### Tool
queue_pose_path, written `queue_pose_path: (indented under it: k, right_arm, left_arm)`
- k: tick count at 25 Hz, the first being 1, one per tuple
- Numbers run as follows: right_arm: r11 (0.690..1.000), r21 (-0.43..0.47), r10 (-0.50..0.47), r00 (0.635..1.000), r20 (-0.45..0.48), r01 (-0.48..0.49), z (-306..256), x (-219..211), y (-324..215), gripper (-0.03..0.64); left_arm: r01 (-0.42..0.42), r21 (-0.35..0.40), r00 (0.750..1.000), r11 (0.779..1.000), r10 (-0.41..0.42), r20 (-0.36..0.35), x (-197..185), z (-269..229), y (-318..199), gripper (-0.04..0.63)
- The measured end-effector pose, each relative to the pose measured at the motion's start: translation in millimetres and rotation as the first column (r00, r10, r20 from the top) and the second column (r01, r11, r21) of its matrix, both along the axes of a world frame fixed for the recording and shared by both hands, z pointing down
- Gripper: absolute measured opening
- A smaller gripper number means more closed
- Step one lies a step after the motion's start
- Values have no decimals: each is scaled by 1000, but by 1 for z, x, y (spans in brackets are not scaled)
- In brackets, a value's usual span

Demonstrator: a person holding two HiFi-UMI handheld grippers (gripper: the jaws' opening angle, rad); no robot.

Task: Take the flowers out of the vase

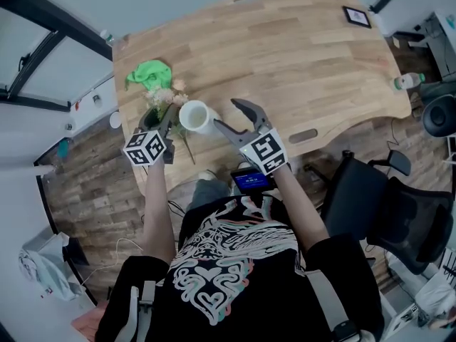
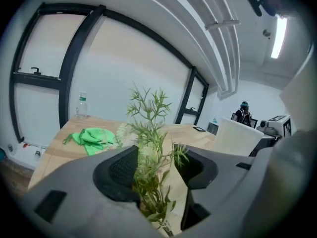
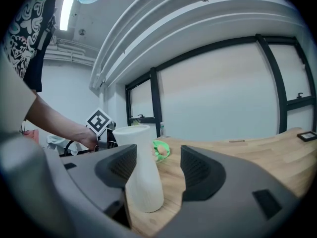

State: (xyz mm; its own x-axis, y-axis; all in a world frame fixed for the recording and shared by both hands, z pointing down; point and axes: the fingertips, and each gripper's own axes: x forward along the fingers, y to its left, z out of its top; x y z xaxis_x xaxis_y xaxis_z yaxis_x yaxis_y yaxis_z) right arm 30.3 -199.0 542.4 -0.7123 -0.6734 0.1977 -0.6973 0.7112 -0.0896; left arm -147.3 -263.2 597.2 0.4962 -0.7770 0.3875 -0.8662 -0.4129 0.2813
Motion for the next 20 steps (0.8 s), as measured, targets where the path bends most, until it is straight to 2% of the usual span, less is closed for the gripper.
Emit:
queue_pose_path:
  k: [2,3,8,10,14,17,18,20]
  right_arm:
    - [1000,1,11,1000,6,-11,-2,2,0,281]
    - [1000,-1,19,1000,11,-19,-4,3,0,281]
    - [999,-12,51,996,72,-51,-18,8,0,281]
    - [999,-3,49,996,71,-49,-21,7,0,281]
    - [997,18,73,995,70,-74,-31,8,-1,281]
    - [995,25,91,989,119,-95,-47,11,1,281]
    - [995,32,91,987,134,-97,-53,12,3,279]
    - [990,68,113,984,140,-123,-66,18,5,276]
  left_arm:
    - [6,7,1000,1000,-6,3,-1,-2,1,258]
    - [8,14,1000,1000,-8,3,-2,-3,2,267]
    - [-31,29,999,999,32,-34,4,-14,9,267]
    - [-35,39,999,999,36,-25,4,-19,9,267]
    - [-26,123,999,992,21,44,-1,-42,12,265]
    - [-20,192,998,981,8,63,-5,-63,23,262]
    - [-19,223,998,975,4,65,-6,-73,27,256]
    - [-12,294,996,956,-14,85,-9,-93,37,127]
